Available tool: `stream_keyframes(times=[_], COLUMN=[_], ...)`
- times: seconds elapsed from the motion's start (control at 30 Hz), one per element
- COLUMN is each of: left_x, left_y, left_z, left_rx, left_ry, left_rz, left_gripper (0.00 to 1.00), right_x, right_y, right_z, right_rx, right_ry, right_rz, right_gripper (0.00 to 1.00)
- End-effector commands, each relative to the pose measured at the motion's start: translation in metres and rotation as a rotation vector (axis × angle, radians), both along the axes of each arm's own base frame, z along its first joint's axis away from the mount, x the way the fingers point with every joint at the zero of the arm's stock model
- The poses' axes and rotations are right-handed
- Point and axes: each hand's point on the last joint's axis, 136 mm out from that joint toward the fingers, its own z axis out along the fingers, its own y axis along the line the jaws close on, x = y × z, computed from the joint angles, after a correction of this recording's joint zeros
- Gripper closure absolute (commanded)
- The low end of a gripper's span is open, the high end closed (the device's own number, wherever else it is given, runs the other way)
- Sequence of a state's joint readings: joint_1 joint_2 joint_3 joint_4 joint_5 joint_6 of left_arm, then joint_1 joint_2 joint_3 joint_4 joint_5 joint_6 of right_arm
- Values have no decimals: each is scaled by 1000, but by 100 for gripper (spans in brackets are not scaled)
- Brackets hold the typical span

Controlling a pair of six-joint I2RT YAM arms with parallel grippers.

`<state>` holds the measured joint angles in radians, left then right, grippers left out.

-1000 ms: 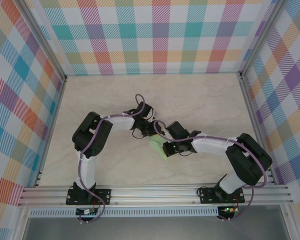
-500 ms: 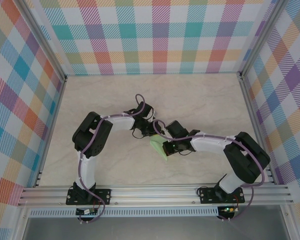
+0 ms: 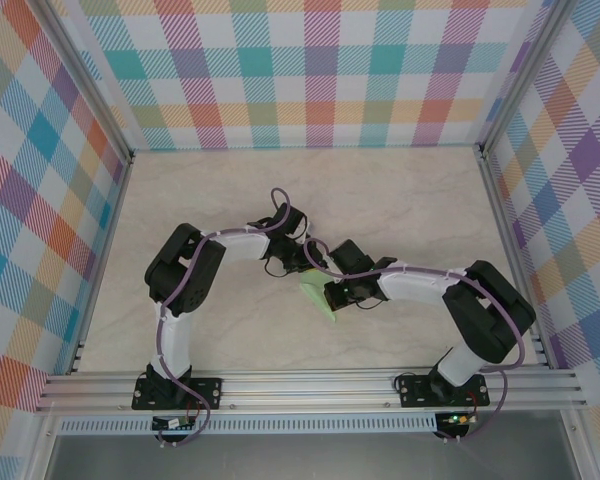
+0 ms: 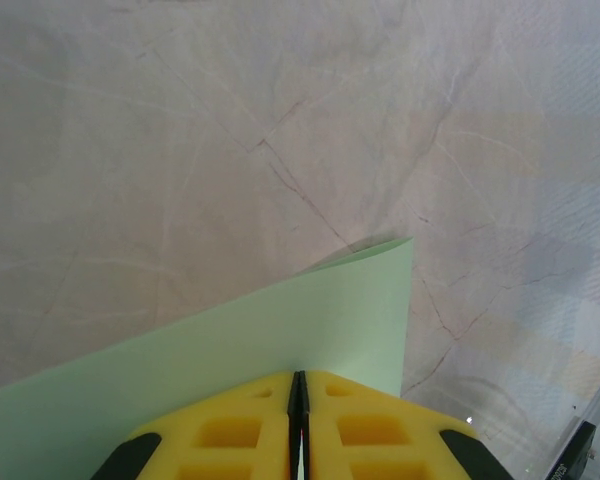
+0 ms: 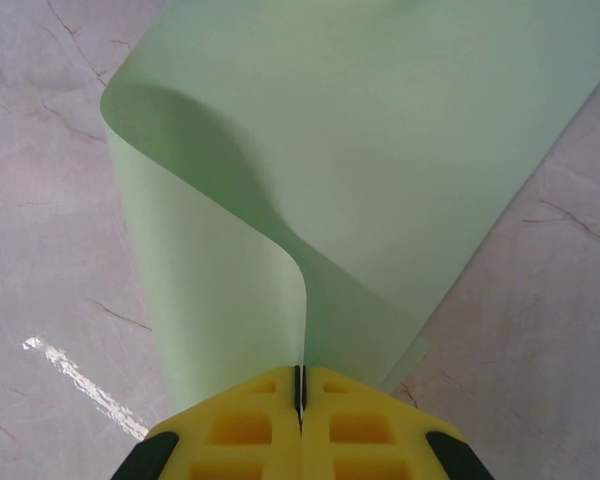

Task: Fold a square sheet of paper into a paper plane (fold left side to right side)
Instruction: Third fold the triangle at the center of the table.

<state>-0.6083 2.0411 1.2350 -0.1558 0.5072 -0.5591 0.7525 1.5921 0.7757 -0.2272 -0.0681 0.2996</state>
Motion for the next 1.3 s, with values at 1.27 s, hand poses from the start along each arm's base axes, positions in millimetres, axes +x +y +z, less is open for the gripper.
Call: stream_keyframes(times=[1.27], left_x=[36], left_y=[66], left_z=[62], left_rx=[36], left_ry=[-18], left_rz=[68], left_gripper=[72], right_x=[-26], right_y=[-15], right_z=[-37], right_rx=[-107], right_ry=[159], right_rz=[35], right_gripper=[100])
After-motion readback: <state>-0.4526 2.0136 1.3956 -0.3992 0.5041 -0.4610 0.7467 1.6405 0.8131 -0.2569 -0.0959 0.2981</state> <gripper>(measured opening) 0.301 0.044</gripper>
